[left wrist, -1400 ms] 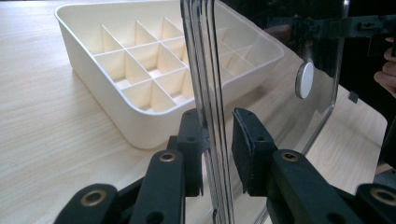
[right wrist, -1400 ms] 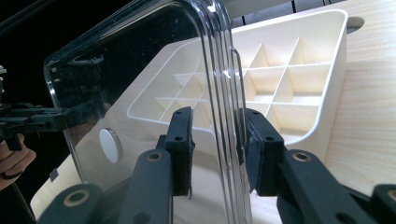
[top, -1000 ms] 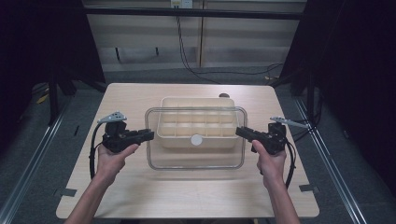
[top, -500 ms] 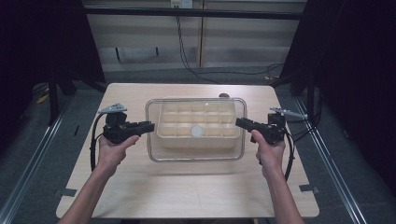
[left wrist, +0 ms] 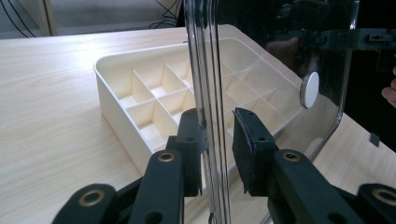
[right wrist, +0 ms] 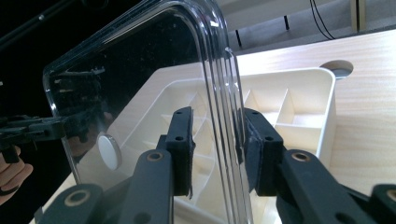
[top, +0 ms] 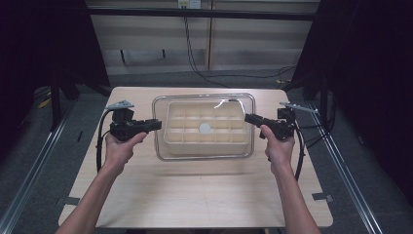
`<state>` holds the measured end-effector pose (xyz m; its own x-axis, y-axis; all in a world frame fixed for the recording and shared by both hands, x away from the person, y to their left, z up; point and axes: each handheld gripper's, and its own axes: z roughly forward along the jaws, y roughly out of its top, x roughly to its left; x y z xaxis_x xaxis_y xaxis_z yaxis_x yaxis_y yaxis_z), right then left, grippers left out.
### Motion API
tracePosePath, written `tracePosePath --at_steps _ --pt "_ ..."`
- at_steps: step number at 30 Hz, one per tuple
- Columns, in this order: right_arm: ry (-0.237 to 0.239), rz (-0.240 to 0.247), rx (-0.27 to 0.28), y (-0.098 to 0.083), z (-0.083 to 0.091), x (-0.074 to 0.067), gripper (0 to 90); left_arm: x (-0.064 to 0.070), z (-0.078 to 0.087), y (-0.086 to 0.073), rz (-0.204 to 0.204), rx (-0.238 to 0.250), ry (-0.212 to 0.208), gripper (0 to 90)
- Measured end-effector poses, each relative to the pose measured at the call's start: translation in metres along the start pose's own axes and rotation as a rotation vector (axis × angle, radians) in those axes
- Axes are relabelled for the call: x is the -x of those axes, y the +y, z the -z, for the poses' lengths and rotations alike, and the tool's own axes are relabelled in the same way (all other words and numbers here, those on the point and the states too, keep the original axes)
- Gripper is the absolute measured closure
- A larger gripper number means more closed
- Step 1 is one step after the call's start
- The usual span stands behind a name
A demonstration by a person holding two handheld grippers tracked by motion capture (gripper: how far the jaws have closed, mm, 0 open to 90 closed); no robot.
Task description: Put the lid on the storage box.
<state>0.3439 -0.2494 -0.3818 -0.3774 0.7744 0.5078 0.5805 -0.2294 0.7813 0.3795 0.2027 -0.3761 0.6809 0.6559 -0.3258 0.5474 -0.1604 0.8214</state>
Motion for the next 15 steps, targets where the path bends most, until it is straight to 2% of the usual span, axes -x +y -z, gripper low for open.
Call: tracePosePath --at_steps 10,15 --pt "-0.006 -0.012 0.016 0.012 -0.004 0.005 66.6 -0.002 -0.007 0.017 -0.019 -0.003 0.017 72.6" --pt "-0.019 -0.013 0.021 0.020 -0.010 0.007 66.5 -0.005 -0.011 0.025 -0.013 0.004 0.029 72.6"
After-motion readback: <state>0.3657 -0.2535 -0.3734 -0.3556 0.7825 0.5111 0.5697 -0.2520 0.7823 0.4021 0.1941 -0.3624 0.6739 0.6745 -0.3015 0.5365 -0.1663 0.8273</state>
